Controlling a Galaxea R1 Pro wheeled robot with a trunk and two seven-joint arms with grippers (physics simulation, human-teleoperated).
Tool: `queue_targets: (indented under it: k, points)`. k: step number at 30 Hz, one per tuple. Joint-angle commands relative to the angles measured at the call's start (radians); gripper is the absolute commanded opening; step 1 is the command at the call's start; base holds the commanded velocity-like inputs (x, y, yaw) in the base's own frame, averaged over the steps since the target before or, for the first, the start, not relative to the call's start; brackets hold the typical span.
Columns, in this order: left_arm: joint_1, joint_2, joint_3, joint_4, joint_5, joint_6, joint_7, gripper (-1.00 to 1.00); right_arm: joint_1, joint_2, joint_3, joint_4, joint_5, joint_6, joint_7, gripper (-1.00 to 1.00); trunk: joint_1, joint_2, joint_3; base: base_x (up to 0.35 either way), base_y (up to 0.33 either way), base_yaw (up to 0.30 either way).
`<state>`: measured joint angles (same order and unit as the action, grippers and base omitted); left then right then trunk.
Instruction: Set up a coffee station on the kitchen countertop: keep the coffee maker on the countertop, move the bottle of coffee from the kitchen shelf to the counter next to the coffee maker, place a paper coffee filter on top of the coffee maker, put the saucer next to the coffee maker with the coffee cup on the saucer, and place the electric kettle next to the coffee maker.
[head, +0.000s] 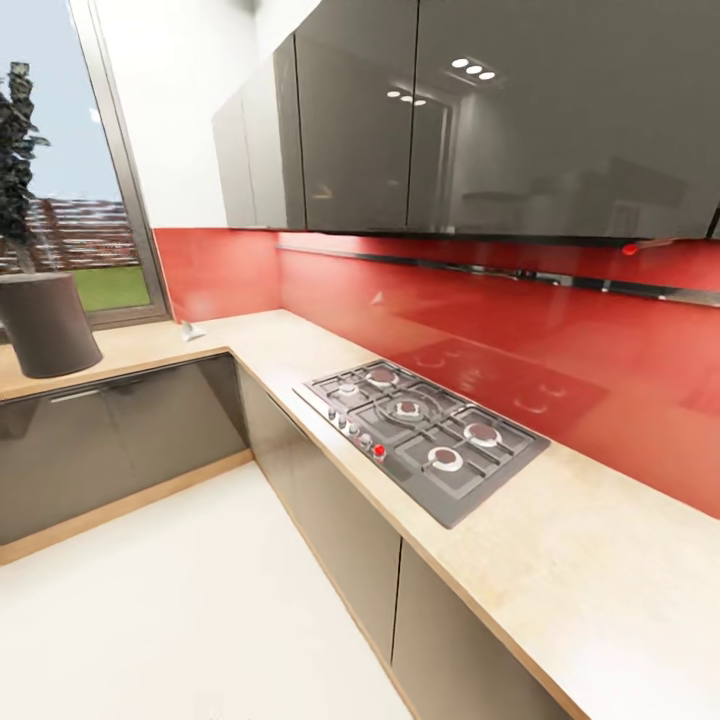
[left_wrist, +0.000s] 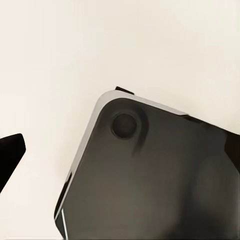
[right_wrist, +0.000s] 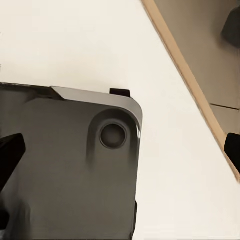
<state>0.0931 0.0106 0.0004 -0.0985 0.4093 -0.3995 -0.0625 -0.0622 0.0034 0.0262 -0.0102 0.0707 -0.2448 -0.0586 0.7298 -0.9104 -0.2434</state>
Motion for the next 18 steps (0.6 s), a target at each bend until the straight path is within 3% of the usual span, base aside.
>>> queue_targets:
  k: [1, 18]
  points:
    - [0.0, 0.0, -0.001, -0.001, 0.01, -0.001, -0.007, 1.0, -0.001, 0.0, 0.002, 0.001, 0.008, -0.002, -0.006, 1.0, -0.004, 0.006, 0.002, 0.0, 0.0, 0.18]
    - [0.0, 0.0, 0.001, -0.001, 0.011, -0.007, -0.007, 1.0, -0.001, 0.004, 0.003, 0.001, 0.008, -0.002, -0.03, 1.0, -0.069, 0.125, 0.055, 0.0, 0.0, 0.27]
